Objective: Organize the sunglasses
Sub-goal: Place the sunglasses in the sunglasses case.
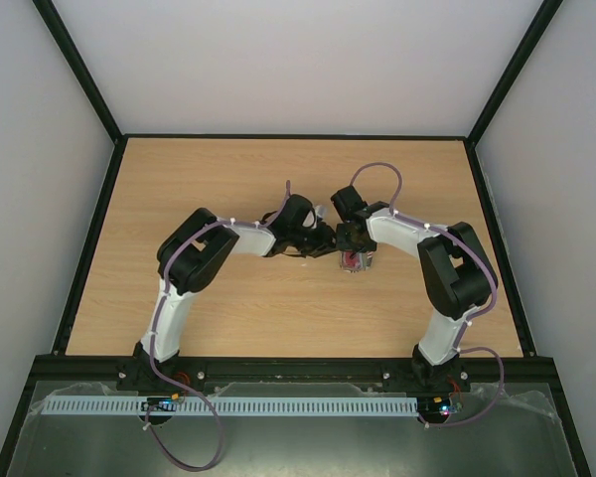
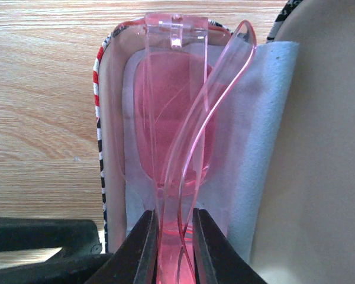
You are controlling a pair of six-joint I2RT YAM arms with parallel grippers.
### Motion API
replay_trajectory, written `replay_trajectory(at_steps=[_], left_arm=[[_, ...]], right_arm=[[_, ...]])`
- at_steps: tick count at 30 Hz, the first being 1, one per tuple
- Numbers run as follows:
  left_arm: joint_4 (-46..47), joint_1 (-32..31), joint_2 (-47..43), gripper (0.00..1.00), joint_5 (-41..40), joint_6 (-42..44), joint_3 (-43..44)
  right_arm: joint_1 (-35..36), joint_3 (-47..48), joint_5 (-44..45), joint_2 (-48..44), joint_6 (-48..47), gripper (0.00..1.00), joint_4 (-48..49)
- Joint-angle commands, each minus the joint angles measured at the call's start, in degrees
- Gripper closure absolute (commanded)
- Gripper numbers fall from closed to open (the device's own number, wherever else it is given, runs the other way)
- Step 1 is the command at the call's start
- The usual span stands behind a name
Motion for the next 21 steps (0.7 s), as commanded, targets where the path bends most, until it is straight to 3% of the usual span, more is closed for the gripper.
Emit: replay_trajectory(at_steps=[1, 21], left_arm=[[-2.34, -0.42, 2.63, 0.7, 0.0, 1.54, 2.83], [-7.04, -0.25, 5.52, 0.73, -2.4, 3.24, 4.54]], right_arm=[[0.6, 0.76, -0.25, 1.73, 0.41, 0.92, -4.54], [0.62, 2.44, 0.0, -1.95, -0.11, 0.84, -7.25]])
